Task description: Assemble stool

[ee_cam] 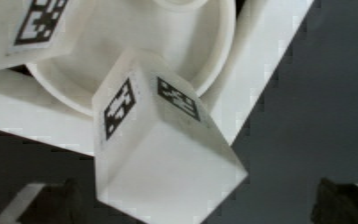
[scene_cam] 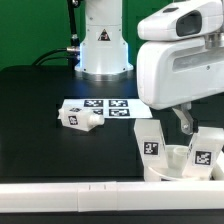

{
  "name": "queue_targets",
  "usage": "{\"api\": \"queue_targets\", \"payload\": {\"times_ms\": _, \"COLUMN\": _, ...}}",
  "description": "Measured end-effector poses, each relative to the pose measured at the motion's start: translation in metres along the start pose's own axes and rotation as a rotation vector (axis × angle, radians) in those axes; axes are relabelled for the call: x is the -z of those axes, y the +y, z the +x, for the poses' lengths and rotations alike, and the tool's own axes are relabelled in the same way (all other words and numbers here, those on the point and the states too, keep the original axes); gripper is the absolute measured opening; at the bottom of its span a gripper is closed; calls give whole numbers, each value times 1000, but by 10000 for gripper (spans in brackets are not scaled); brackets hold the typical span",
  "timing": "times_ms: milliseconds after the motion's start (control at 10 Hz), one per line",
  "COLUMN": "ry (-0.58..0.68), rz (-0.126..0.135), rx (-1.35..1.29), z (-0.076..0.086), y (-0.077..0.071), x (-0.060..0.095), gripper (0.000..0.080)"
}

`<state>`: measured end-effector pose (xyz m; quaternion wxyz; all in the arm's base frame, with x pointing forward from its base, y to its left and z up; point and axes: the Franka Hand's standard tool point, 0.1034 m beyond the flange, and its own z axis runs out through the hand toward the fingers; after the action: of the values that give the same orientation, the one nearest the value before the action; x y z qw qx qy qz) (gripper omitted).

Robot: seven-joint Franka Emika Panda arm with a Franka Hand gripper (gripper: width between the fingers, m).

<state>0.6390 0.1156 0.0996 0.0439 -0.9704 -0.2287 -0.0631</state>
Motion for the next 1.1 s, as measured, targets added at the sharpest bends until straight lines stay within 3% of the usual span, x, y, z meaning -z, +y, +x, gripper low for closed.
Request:
{"api": "queue_targets", "payload": {"times_ms": 100, "ry": -9, "rz": -12, "rx": 93, "z": -1, "y": 1, "x": -2, "gripper": 649}}
{"api": "queue_targets", "payload": {"times_ms": 200, "ry": -36, "rz": -48, "rx": 327, "z": -2, "y": 0, "x": -8, "gripper": 649}}
{"api": "queue_targets", "payload": {"times_ms": 400, "ry": -87, "rz": -70, "rx": 534, "z": -8, "y": -3, "x": -24, "gripper": 649}}
{"api": "queue_targets", "payload": {"times_ms": 600, "ry": -113, "rz": -75, "rx": 662, "z": -14, "y": 2, "x": -33, "gripper": 649}}
{"api": "queue_targets", "payload": {"times_ms": 800, "ry": -118, "rz": -73, "rx": 724, "z": -17, "y": 11, "x": -32, "gripper": 649}}
{"api": "queue_targets", "payload": {"times_ms": 1000, "ry": -117, "rz": -75, "rx": 693, "z": -17, "y": 12, "x": -32, "gripper": 417}}
{"api": "queue_targets", "payload": {"times_ms": 1100, "ry": -112, "rz": -79, "rx": 597, "z": -17, "y": 12, "x": -32, "gripper": 417}}
